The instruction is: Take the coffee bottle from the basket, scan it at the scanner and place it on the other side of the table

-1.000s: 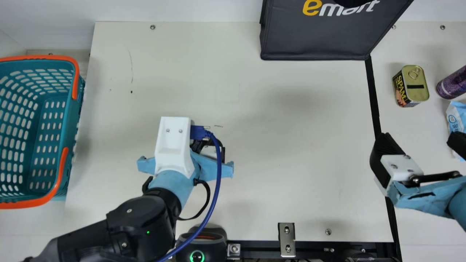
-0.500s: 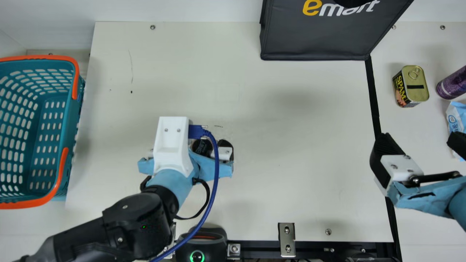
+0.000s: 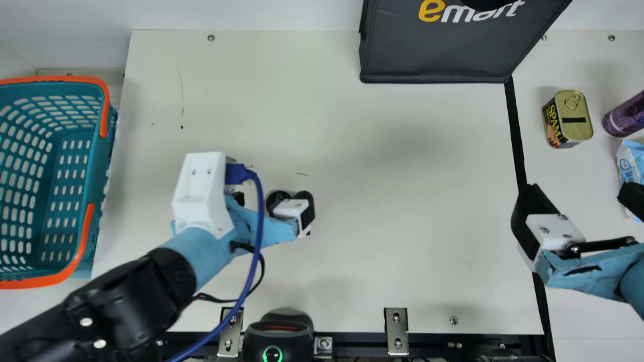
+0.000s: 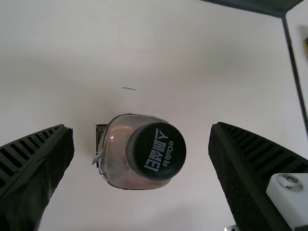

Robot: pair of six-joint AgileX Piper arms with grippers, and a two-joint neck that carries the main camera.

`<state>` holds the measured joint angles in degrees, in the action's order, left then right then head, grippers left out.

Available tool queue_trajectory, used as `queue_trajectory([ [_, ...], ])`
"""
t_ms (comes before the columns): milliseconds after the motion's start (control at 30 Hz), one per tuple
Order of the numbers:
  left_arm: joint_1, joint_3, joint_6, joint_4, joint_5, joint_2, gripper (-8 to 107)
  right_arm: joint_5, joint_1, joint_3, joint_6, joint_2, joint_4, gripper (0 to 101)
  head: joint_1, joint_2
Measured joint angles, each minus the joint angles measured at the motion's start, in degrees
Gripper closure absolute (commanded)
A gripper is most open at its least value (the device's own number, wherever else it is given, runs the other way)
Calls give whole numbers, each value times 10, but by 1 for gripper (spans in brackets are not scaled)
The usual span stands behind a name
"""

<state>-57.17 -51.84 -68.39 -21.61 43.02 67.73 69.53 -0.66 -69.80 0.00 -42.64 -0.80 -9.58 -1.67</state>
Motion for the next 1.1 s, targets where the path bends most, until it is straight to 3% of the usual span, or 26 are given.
queue_trajectory([
  [200, 63, 13, 120, 93, -6, -58, 9, 0, 0, 0, 0, 0, 0, 6, 0, 0],
  [467, 147, 14, 288, 181, 32, -115, 9, 0, 0, 0, 0, 0, 0, 6, 0, 0],
  [867, 266, -1, 490, 212, 106, -146, 9, 0, 0, 0, 0, 0, 0, 6, 0, 0],
  [1100, 292, -31, 564, 227, 165, -140, 9, 0, 0, 0, 0, 0, 0, 6, 0, 0],
])
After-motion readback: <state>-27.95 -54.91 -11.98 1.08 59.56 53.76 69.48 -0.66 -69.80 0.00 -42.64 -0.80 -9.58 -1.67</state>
